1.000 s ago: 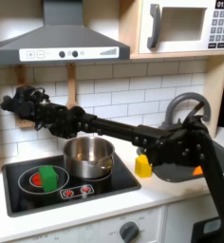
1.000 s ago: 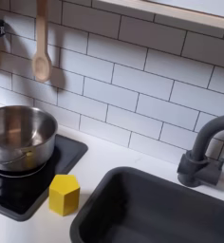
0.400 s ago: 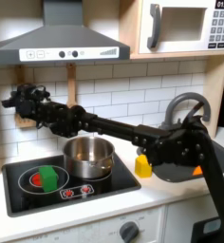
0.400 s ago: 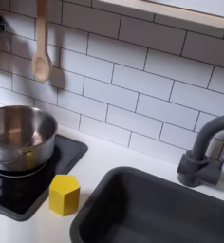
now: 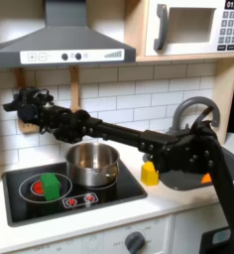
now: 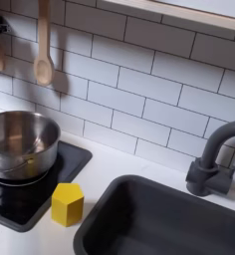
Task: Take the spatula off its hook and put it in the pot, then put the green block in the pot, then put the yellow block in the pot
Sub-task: 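Take the spatula off its hook and put it in the pot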
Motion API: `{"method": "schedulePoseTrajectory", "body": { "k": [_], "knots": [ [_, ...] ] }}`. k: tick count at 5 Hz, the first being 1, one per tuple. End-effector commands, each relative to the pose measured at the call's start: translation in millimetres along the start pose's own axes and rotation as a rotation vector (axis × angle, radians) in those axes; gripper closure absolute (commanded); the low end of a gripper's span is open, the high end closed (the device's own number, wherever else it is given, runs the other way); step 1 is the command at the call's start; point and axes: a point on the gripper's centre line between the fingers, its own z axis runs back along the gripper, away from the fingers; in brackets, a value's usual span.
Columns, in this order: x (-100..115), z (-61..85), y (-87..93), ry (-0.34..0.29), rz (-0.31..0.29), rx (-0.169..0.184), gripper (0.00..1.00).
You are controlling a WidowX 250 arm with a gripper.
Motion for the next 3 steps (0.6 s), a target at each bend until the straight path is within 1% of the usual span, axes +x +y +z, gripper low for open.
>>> {"method": "schedulePoseTrajectory", "body": {
  "k": [1, 2, 3],
  "knots": [
    [5.4, 1.1, 0.7, -0.012, 0.007, -0.001, 1.00],
    [8.0, 4.1, 0.6, -0.022, 0.023, -0.007, 1.00],
    [6.5, 6.1, -1.1, -0.025, 0.031, -0.021, 1.00]
  ]
}}
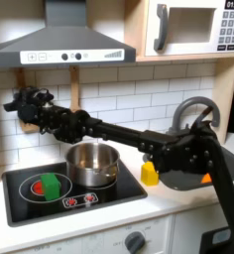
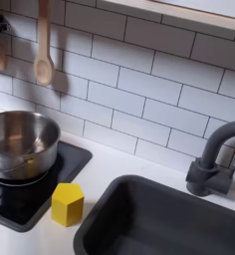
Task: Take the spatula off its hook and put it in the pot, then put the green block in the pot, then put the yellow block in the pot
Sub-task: 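Take the spatula off its hook and put it in the pot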
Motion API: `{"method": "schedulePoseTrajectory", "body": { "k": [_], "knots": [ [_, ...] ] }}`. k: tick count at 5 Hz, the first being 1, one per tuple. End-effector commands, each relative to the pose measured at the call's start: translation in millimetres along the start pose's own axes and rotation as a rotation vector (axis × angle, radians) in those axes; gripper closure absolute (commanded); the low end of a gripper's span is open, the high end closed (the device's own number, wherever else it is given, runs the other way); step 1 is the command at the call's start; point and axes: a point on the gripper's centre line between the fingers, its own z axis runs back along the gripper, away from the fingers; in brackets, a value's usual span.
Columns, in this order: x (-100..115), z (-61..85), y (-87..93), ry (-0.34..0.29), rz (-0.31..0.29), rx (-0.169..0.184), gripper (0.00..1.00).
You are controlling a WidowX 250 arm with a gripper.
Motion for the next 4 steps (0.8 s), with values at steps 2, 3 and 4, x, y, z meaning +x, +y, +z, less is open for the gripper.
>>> {"method": "schedulePoseTrajectory", "body": {
  "k": [2, 3, 4],
  "knots": [
    [4, 14.5, 0.8, -0.015, 0.003, -0.020, 1.00],
    [6, 21.9, 5.5, -0.016, 0.012, -0.012, 1.00],
    [14, 26.7, 13.2, -0.029, 0.007, 0.001, 1.00]
  ]
}}
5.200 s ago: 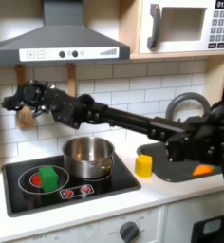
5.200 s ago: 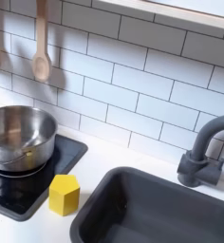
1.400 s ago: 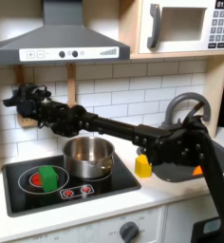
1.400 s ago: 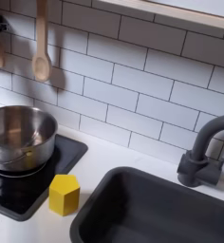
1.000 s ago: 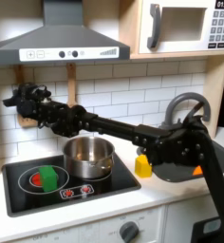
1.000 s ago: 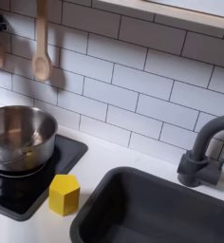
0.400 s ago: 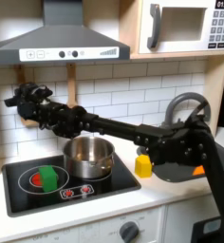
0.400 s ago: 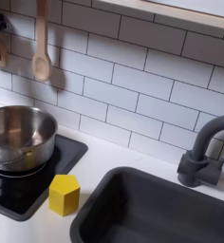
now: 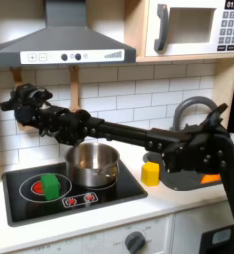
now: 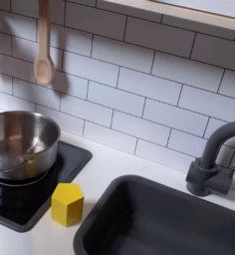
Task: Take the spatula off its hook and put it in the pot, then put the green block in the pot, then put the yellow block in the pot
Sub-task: 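Take the spatula off its hook and put it in the pot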
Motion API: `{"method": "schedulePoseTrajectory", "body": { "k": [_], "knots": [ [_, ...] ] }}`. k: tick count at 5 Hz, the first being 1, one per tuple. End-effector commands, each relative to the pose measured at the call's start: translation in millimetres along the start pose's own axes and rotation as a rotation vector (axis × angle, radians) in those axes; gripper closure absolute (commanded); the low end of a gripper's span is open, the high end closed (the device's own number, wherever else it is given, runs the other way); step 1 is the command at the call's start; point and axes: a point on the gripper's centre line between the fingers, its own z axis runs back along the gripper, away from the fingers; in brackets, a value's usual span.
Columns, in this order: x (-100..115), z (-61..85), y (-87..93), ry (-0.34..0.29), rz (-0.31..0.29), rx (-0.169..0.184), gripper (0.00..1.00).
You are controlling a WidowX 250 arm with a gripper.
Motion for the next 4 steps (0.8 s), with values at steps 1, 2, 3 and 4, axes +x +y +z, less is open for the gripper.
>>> {"method": "schedulePoseTrajectory", "body": {
  "k": [1, 2, 3, 4],
  "knots": [
    [4, 0.4, 0.6, -0.005, 0.013, 0.000, 1.00],
    [1, 5.3, -2.1, 0.005, 0.023, -0.004, 1.00],
    [5, 12.4, -6.3, 0.009, 0.022, -0.010, 1.00],
    [5, 27.8, -10.4, 0.039, 0.017, -0.010, 1.00]
  ]
}}
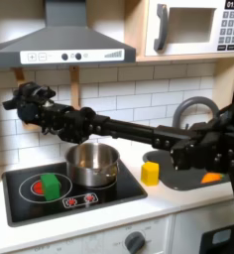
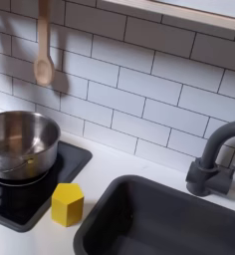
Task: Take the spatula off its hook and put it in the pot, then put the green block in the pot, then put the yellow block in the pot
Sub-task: 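Take the spatula off its hook and put it in the pot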
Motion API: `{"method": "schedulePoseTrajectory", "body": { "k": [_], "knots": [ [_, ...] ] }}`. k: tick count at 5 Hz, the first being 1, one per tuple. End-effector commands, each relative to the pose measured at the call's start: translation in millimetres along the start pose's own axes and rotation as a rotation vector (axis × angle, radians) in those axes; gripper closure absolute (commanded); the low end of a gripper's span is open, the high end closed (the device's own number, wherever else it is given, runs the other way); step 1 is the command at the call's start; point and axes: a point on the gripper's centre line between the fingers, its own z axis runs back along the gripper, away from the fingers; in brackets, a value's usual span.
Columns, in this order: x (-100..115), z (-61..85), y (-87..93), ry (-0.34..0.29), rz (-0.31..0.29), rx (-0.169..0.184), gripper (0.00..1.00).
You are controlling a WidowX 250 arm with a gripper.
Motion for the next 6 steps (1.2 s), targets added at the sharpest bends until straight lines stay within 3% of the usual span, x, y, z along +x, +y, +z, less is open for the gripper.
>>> {"method": "schedulePoseTrajectory", "body": {
  "k": [1, 3, 6],
  "knots": [
    [-4, 24.8, -6.6, 0.056, -0.001, -0.004, 1.00],
    [-10, 37.3, -7.4, 0.079, -0.005, -0.005, 1.00],
    [-33, 54.7, -28.2, 0.125, -0.013, -0.048, 1.00]
  ]
}}
